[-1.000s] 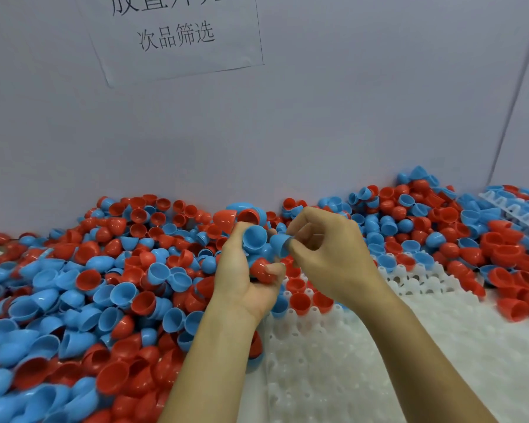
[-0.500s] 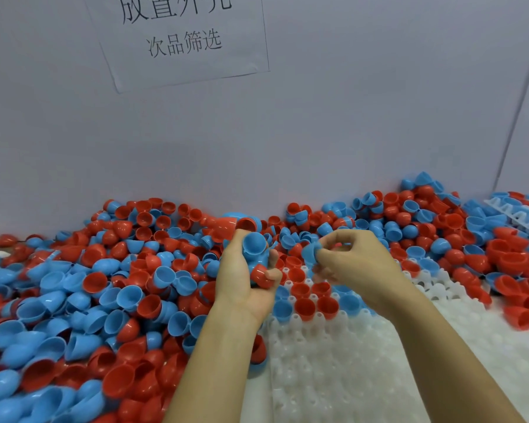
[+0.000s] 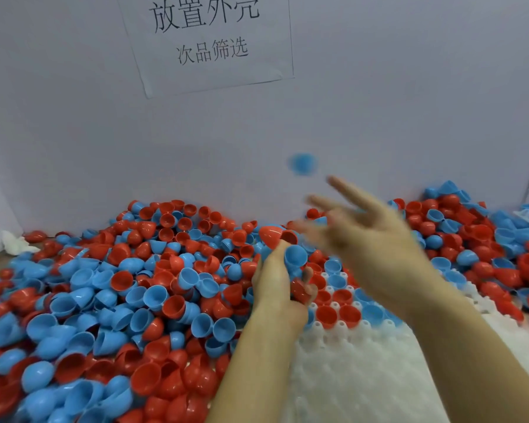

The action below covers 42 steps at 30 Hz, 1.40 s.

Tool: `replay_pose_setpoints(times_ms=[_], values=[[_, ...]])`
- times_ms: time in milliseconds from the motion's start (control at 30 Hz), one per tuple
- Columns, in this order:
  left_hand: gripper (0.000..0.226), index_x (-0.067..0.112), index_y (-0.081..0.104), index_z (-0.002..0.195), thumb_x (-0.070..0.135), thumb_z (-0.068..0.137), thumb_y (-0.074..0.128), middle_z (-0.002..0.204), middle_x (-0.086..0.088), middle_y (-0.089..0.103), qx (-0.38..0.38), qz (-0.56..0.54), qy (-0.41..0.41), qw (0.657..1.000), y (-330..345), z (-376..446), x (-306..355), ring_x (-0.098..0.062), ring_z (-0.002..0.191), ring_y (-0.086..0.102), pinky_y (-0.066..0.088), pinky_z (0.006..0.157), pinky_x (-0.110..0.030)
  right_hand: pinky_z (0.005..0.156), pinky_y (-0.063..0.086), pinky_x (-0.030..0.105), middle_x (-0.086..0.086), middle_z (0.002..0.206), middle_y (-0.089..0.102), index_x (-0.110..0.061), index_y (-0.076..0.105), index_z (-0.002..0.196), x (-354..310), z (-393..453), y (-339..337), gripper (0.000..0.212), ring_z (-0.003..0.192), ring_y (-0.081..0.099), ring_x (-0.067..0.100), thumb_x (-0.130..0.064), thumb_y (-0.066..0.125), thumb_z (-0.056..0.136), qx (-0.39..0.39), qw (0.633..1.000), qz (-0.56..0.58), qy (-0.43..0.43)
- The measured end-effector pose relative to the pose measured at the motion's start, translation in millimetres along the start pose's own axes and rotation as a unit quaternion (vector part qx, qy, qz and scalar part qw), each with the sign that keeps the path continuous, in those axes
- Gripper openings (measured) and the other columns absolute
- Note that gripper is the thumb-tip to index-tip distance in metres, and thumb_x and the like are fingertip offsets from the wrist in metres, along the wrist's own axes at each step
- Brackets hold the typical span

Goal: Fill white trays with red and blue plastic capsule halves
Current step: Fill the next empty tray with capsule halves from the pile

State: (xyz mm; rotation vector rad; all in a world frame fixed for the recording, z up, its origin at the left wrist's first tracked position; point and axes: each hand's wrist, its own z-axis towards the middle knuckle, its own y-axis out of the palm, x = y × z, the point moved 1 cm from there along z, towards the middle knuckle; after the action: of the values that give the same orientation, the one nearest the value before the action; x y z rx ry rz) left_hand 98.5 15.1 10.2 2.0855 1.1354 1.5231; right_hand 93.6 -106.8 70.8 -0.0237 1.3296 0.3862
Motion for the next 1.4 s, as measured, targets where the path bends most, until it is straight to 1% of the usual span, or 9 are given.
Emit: replay_pose_setpoints(times_ms=[67,200,367,633,833,967,1067,1167,1400], values=[[0.017,0.014,0.068,0.107,0.023,0.099,0.057,0.085,-0.004,0.068,-0.004,-0.006,-0.003,1.000,1,0,1,-0.012,0.055,0.060,0.043,0.039,-0.019,0.079,0.060,0.027,0.001,0.113,0.074,-0.037,0.045,0.146,-4,-7,19,0.058,0.098,0.074,0.020,0.000,0.049,0.102,-0.210,0.972,-0.096,0.035],[0.024,0.010,0.067,0.107,0.029,0.092,0.068,0.077,-0.007,0.069,-0.024,-0.038,-0.035,0.998,1,-5,7,-0.008,0.048,0.056,0.035,0.032,-0.016,0.066,0.060,0.024,-0.003,0.079,0.076,-0.030,0.072,0.101,-10,-3,-8,0.031,0.067,0.071,0.013,-0.005,0.054,0.097,-0.036,0.945,-0.323,-0.028],[0.018,0.009,0.061,0.088,0.026,0.093,0.062,0.071,-0.008,0.064,-0.053,-0.056,-0.005,0.997,3,-5,6,-0.019,0.060,0.062,0.056,0.047,-0.026,0.061,0.052,0.016,-0.012,0.079,0.068,-0.041,0.069,0.097,18,-2,-12,0.024,0.068,0.064,0.002,-0.050,0.077,0.076,-0.122,0.872,-0.474,0.019],[0.020,0.008,0.058,0.078,0.021,0.093,0.062,0.065,-0.006,0.062,-0.069,-0.117,0.017,0.991,3,-8,10,-0.017,0.066,0.062,0.060,0.059,-0.030,0.063,0.054,0.013,-0.008,0.074,0.072,-0.028,0.069,0.086,35,5,-8,0.012,0.070,0.067,0.000,-0.017,0.072,0.089,-0.037,0.914,-0.402,-0.047],[0.013,0.009,0.061,0.094,0.018,0.089,0.070,0.081,-0.008,0.062,-0.044,-0.118,0.019,0.992,0,-4,9,-0.018,0.073,0.060,0.061,0.064,-0.037,0.071,0.061,0.031,0.001,0.094,0.077,-0.031,0.075,0.090,12,7,-90,0.019,0.080,0.075,0.014,-0.019,0.061,0.095,0.452,0.886,0.052,-0.083],[0.028,0.008,0.066,0.115,0.017,0.089,0.071,0.090,-0.010,0.063,-0.036,-0.086,0.013,0.996,3,-1,2,-0.017,0.071,0.059,0.059,0.062,-0.033,0.092,0.052,0.036,0.001,0.148,0.051,-0.022,0.051,0.141,11,6,-119,0.054,0.092,0.062,0.013,-0.052,0.022,0.105,0.352,0.920,0.149,0.082],[0.031,0.008,0.066,0.120,0.019,0.091,0.071,0.092,-0.011,0.063,-0.033,-0.068,0.009,0.997,5,1,-3,-0.017,0.068,0.059,0.059,0.060,-0.033,0.085,0.059,0.030,-0.004,0.126,0.068,-0.026,0.069,0.114,-7,3,-75,0.020,0.092,0.070,0.007,-0.027,0.064,0.095,0.336,0.938,0.064,-0.066],[0.029,0.008,0.068,0.117,0.022,0.092,0.072,0.095,-0.012,0.071,-0.033,-0.061,0.001,0.998,3,0,-2,-0.018,0.072,0.064,0.056,0.053,-0.028,0.083,0.055,0.015,-0.017,0.119,0.069,-0.045,0.062,0.122,-3,4,-11,0.046,0.105,0.067,-0.003,-0.015,0.071,0.089,-0.006,0.975,-0.198,-0.104],[0.024,0.009,0.067,0.108,0.026,0.092,0.067,0.071,-0.005,0.068,-0.039,0.012,0.005,0.999,-1,3,2,-0.012,0.053,0.060,0.043,0.039,-0.020,0.068,0.060,0.022,-0.010,0.086,0.071,-0.042,0.065,0.101,15,1,-10,0.014,0.077,0.070,0.007,-0.037,0.070,0.089,-0.035,0.926,-0.374,-0.047]])
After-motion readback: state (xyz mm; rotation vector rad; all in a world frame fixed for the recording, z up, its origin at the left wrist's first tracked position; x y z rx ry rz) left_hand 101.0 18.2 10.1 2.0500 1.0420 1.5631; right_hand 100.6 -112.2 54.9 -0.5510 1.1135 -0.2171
